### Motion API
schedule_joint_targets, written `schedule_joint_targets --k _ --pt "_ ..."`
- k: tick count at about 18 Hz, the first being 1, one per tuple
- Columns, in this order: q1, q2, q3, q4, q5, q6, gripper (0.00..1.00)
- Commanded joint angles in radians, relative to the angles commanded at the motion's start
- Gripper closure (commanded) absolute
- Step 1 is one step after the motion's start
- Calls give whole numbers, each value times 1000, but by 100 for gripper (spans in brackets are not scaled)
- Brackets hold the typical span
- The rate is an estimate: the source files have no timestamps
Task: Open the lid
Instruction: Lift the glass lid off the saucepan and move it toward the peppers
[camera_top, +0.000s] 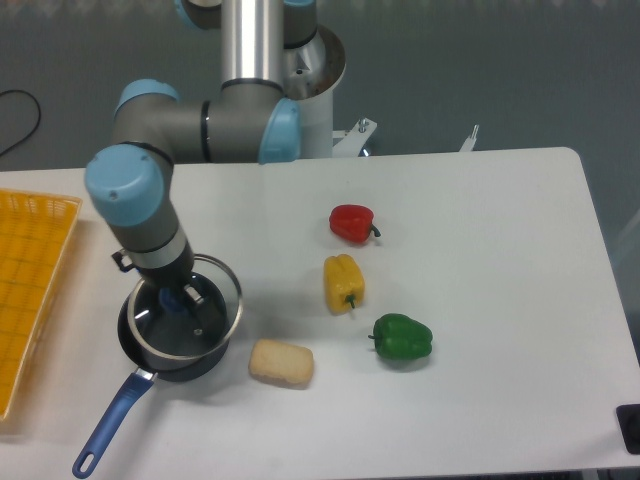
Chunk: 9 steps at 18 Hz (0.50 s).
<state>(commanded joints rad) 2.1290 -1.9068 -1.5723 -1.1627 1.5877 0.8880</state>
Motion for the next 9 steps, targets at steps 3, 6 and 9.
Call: schedule_joint_targets --k 3,6,9 --pt "49 6 0 -34 0 69 43" --pt "100 17 0 -45 0 133 43" --pt "149 17 0 -46 0 199 43"
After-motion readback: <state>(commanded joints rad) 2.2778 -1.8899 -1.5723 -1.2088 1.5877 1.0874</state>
